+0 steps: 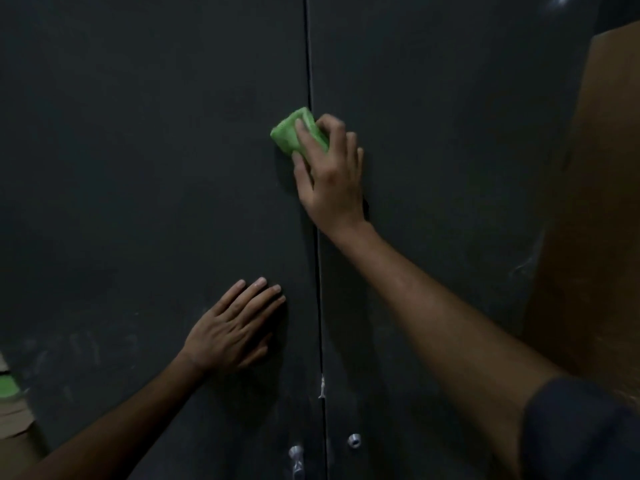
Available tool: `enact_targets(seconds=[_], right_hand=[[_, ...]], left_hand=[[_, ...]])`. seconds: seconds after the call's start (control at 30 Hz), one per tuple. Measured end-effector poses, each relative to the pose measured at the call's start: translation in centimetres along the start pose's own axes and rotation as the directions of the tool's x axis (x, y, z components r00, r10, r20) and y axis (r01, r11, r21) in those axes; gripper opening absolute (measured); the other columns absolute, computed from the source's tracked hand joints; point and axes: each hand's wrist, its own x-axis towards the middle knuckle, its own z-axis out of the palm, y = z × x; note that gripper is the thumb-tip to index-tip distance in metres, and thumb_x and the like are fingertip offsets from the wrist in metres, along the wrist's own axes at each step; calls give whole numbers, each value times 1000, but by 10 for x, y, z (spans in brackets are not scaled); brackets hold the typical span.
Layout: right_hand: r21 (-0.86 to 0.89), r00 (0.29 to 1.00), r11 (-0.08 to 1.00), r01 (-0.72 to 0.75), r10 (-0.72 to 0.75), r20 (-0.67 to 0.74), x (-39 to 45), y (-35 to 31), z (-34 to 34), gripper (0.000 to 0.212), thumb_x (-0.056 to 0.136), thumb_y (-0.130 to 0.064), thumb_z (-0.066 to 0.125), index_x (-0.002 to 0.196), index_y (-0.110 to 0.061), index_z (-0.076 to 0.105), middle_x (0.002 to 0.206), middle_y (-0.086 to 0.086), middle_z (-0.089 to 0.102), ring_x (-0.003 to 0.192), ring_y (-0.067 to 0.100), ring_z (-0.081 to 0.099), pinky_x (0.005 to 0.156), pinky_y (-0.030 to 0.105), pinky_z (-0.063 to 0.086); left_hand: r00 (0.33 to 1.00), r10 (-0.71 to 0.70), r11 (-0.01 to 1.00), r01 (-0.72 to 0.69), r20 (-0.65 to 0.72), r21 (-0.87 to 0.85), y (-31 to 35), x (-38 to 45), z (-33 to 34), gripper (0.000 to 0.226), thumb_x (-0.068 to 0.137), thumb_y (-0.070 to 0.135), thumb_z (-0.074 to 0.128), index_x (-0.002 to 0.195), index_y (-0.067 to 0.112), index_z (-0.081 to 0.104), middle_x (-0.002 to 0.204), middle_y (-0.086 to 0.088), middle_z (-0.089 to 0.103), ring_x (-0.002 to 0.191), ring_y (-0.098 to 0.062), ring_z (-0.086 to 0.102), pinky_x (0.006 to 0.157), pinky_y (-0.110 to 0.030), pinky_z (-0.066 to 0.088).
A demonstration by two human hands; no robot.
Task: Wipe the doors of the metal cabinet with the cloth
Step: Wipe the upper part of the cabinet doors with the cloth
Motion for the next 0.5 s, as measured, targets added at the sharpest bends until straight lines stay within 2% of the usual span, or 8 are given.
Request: enact_targets(seconds=[0.07, 0.13, 0.23, 0.3, 0.33, 0.4, 0.47, 0.5], right_hand=[[37, 977, 983, 179, -182, 107, -49, -3, -1, 43, 92, -24, 61, 134, -15, 61, 128, 18, 57, 99, 31, 53, 79, 41, 43], [88, 891, 925, 371, -381, 248, -110, 8, -13, 42, 90, -21, 66, 131, -15, 64, 124, 17, 61, 93, 33, 58, 76, 42, 46], [72, 801, 860, 505, -498, 333, -117, 32, -27, 44, 86, -21, 69, 130, -20, 65, 121, 14, 64, 89, 33, 60, 74, 40, 45], [-15, 898, 922, 387, -373, 235, -77, 33, -21, 45, 86, -19, 65, 131, -18, 63, 123, 17, 61, 92, 35, 57, 77, 42, 45], [-44, 955, 964, 261, -251, 156, -50, 29, -16, 45, 87, -19, 62, 132, -17, 62, 124, 17, 58, 95, 34, 54, 78, 41, 44], [-31, 999, 999, 20, -19, 37, -9, 12, -7, 44, 88, -21, 58, 132, -17, 60, 125, 15, 55, 98, 30, 50, 76, 39, 41], [11, 999, 1000, -5, 5, 40, -11, -7, 0, 45, 88, -22, 59, 132, -16, 60, 126, 16, 54, 98, 29, 51, 77, 39, 41], [29, 992, 996, 82, -85, 90, -27, -12, 0, 46, 88, -22, 61, 133, -15, 60, 126, 18, 55, 98, 31, 52, 77, 40, 42]], left_hand=[[1000, 11, 1000, -11, -3, 2, -1, 0, 0, 71, 92, 50, 47, 150, 10, 40, 156, -14, 39, 148, -30, 28, 123, -47, 18], [999, 25, 1000, -25, -21, 11, -2, 0, 2, 71, 92, 50, 48, 149, 9, 40, 156, -14, 39, 149, -30, 26, 124, -47, 15], [1000, 25, 999, -24, -18, 20, -2, -1, 3, 72, 92, 51, 48, 149, 8, 40, 156, -14, 39, 149, -30, 26, 126, -47, 12], [1000, 24, 999, -24, -12, 26, -2, -2, 5, 73, 92, 52, 48, 151, 9, 38, 157, -13, 38, 149, -30, 26, 126, -47, 12], [1000, 20, 1000, -20, -3, 24, -2, -3, 5, 74, 92, 52, 48, 152, 10, 37, 158, -13, 37, 150, -30, 25, 126, -47, 12], [1000, 12, 1000, -12, 6, 12, -2, -3, 5, 75, 93, 53, 49, 153, 11, 35, 159, -13, 35, 151, -29, 23, 126, -47, 12], [1000, 12, 1000, -12, 10, -3, -2, -4, 6, 75, 92, 52, 51, 153, 10, 36, 160, -12, 34, 151, -29, 23, 126, -47, 12], [1000, 11, 1000, -11, 7, -6, -2, -4, 6, 75, 91, 52, 52, 153, 10, 37, 160, -12, 34, 151, -29, 24, 126, -47, 12]])
